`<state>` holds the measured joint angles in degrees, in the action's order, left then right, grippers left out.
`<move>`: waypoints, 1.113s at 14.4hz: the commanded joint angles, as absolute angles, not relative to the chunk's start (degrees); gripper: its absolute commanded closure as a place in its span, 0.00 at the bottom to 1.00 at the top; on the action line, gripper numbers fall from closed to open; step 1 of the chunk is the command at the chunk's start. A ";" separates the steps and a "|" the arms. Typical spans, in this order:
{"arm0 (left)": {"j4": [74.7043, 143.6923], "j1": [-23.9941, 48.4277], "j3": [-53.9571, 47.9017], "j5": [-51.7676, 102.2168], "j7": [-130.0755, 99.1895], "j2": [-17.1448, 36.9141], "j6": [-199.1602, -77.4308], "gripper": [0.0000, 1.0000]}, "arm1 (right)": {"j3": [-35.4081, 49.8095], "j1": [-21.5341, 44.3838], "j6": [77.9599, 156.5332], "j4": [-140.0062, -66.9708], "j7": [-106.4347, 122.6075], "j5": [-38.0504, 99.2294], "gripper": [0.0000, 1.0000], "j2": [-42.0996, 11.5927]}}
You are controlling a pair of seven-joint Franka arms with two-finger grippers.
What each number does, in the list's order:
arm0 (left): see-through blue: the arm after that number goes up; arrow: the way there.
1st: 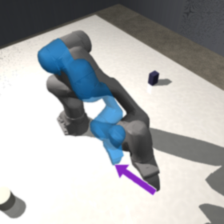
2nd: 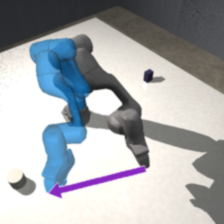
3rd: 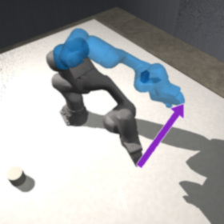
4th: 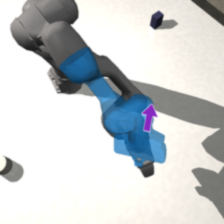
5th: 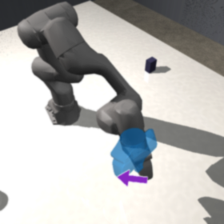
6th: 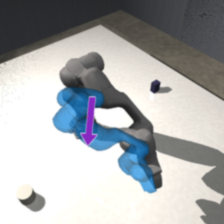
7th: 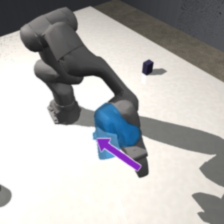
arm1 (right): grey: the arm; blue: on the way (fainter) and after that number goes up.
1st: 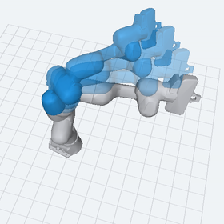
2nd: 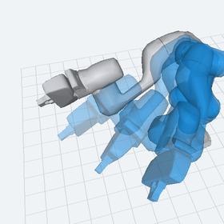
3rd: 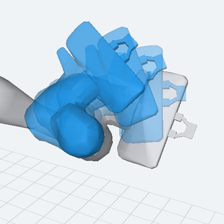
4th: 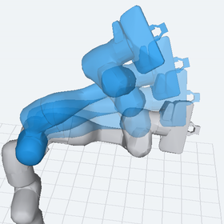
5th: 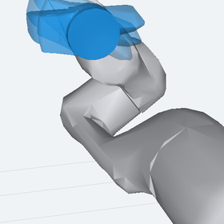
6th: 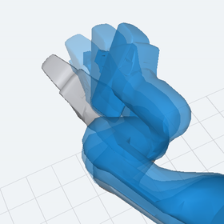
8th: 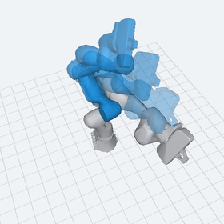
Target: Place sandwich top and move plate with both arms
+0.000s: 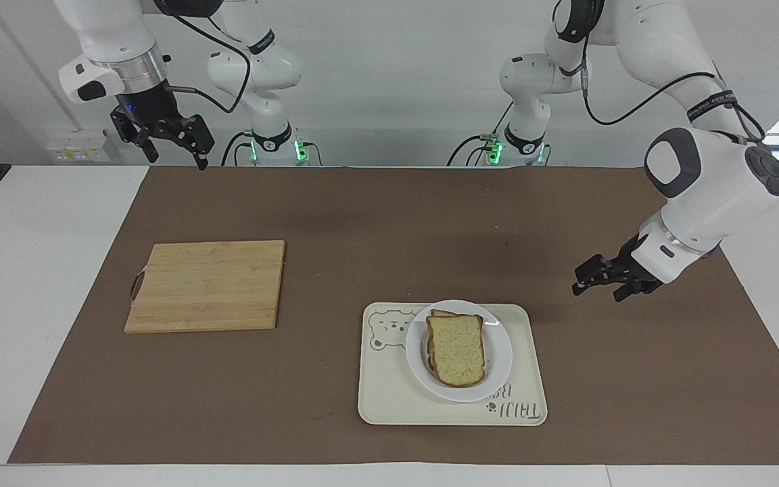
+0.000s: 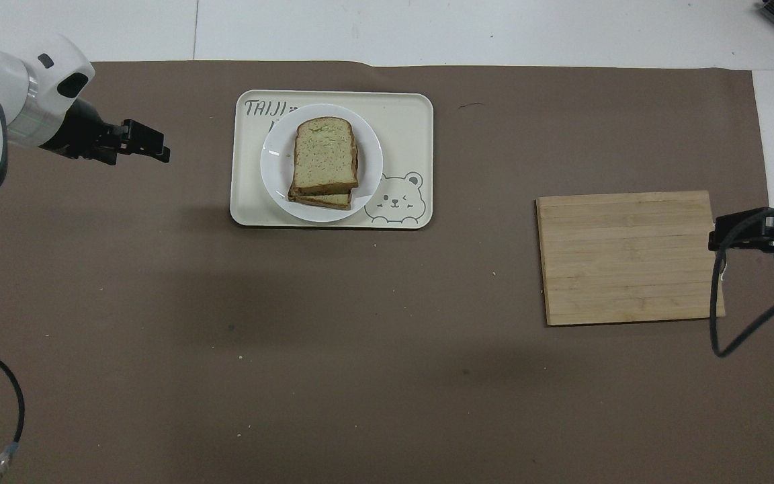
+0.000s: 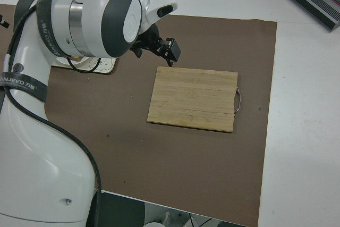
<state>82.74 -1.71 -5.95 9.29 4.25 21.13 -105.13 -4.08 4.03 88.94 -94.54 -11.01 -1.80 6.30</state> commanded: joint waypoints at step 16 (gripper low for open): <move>86.03 -1.32 -5.63 -1.93 -0.17 1.24 -85.70 0.00 | -3.69 3.16 87.98 -93.34 -9.76 -1.67 0.00 5.63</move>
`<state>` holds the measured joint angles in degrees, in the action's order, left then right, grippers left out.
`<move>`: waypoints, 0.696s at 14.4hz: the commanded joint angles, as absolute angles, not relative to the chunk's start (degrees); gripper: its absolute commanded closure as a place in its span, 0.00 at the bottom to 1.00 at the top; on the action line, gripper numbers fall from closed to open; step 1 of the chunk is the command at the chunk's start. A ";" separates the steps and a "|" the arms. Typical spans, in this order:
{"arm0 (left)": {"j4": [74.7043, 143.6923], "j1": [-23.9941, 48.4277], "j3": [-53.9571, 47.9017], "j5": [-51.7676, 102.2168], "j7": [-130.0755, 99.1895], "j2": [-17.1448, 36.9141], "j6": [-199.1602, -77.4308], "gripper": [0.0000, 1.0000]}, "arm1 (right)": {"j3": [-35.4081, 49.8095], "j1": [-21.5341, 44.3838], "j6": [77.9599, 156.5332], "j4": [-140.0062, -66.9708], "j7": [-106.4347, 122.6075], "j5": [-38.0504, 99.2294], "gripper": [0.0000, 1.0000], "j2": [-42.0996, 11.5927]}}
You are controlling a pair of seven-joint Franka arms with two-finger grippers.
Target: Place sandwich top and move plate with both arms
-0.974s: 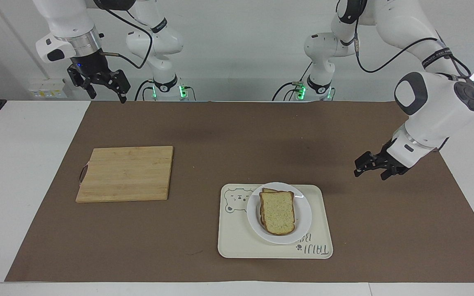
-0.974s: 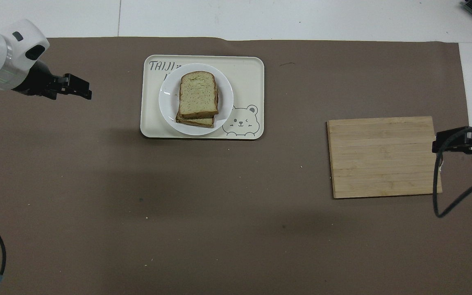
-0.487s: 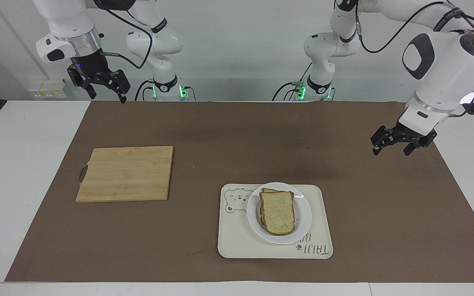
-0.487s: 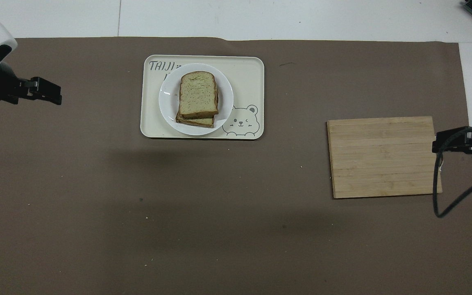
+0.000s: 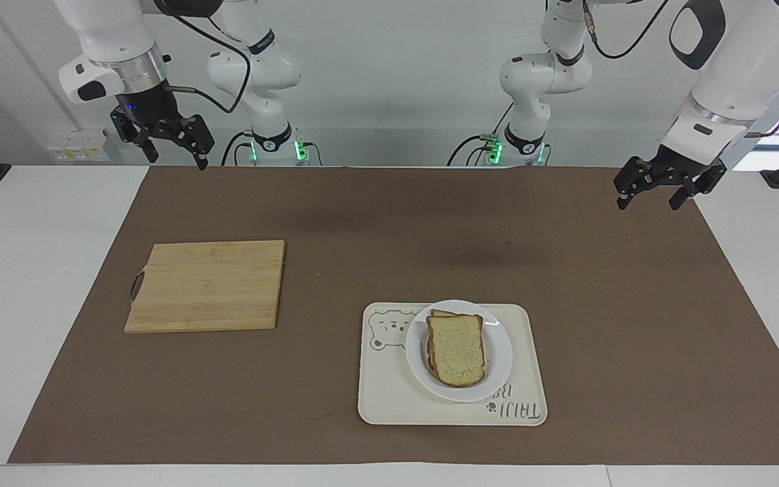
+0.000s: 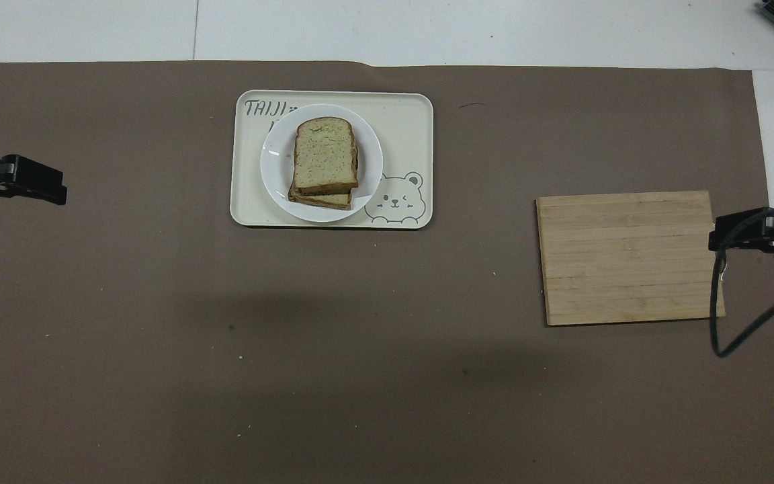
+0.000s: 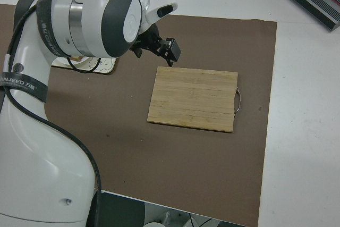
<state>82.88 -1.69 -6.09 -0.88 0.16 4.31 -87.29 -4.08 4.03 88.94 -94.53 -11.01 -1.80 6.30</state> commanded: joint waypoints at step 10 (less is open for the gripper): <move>90.18 -1.15 -5.89 -1.49 -0.09 -1.14 -87.80 0.00 | -3.69 3.16 87.98 -93.34 -9.76 -1.67 0.00 5.63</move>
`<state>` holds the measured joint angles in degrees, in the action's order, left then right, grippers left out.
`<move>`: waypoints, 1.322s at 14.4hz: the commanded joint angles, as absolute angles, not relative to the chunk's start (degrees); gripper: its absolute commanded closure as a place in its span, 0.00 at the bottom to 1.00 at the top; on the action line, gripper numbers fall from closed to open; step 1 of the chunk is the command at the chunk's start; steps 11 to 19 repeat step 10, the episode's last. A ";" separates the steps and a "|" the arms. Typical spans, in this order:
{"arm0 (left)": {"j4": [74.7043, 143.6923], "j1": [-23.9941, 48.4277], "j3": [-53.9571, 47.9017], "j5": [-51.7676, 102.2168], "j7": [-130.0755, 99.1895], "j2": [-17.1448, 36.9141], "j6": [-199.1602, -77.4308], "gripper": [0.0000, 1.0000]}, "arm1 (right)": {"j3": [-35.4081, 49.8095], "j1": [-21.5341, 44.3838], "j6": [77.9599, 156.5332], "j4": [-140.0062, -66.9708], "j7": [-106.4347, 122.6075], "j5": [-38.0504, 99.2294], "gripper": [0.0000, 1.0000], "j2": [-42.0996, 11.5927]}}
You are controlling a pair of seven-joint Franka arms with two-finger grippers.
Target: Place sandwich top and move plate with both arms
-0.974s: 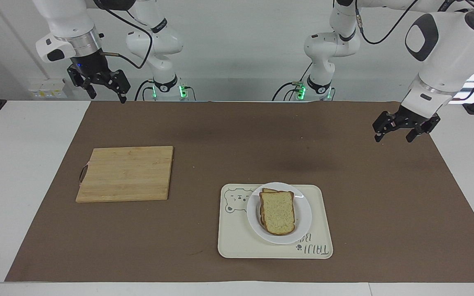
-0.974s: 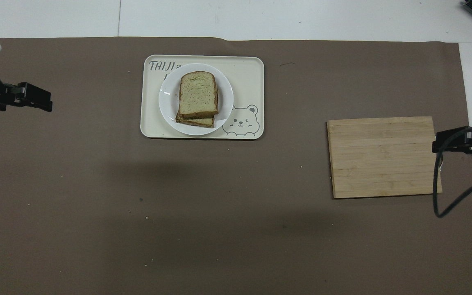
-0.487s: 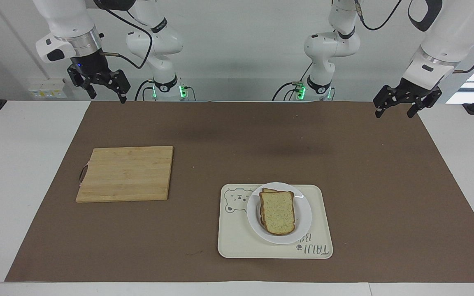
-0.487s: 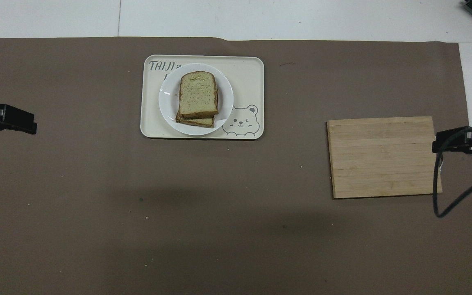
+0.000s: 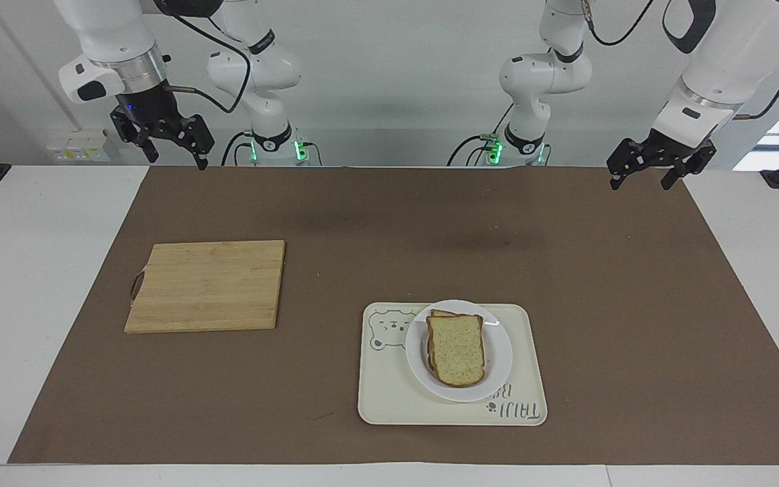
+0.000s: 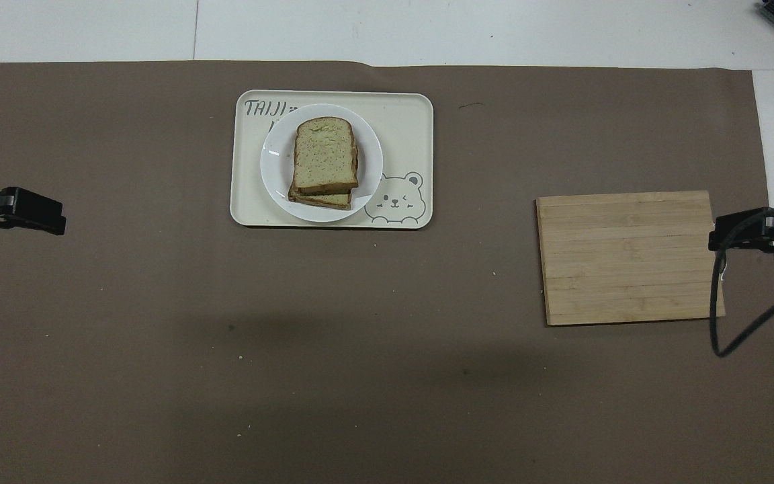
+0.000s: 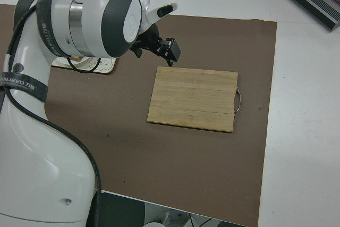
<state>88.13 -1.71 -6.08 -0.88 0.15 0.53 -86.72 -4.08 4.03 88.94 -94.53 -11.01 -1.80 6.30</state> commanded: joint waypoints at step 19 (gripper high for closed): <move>89.91 -0.97 -5.80 -0.53 -0.97 -0.97 -87.98 0.00 | -3.69 3.16 87.98 -93.34 -9.76 -1.67 0.00 5.63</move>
